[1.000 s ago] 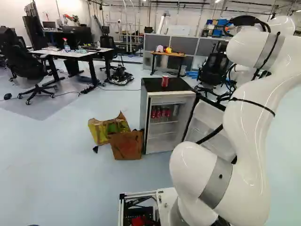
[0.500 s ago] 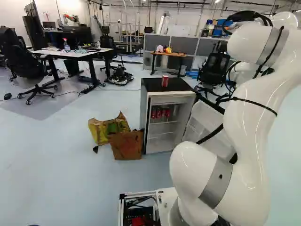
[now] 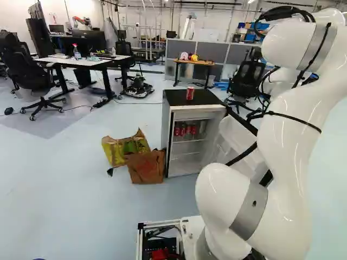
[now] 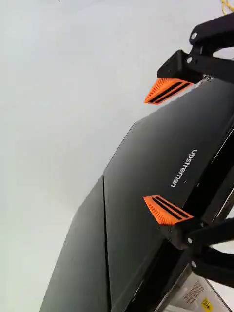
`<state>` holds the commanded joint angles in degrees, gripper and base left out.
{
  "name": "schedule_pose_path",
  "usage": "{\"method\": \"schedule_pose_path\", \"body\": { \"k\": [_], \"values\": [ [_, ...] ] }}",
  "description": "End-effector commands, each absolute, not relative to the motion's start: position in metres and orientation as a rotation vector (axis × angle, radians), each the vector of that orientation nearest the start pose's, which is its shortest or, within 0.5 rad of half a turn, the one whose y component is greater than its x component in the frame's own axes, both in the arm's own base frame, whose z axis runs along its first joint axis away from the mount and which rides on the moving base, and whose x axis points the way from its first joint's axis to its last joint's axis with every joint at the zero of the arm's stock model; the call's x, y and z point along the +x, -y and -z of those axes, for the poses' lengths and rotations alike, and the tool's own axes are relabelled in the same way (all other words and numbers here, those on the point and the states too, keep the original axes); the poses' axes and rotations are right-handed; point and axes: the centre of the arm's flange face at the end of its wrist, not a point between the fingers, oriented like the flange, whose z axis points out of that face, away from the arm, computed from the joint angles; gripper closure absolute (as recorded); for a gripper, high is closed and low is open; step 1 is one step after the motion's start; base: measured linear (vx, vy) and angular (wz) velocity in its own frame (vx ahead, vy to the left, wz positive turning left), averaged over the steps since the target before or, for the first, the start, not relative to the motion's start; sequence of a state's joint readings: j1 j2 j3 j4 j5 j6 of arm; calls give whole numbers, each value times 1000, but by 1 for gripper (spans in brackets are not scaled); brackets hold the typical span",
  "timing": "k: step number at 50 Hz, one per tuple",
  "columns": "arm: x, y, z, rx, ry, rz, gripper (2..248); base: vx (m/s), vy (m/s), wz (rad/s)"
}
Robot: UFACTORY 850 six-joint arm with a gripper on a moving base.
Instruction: Grab a drink from the fridge
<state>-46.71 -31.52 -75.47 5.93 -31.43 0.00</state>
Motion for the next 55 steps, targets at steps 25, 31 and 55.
{"method": "schedule_pose_path", "body": {
  "k": [25,31,55],
  "values": [
    [422,423,-407,-2844,-1336,315,3,0,0,0],
    [421,416,-407,-2847,-1325,306,3,0,0,0],
    [416,384,-407,-2862,-1274,274,3,0,0,0]
  ]
}}
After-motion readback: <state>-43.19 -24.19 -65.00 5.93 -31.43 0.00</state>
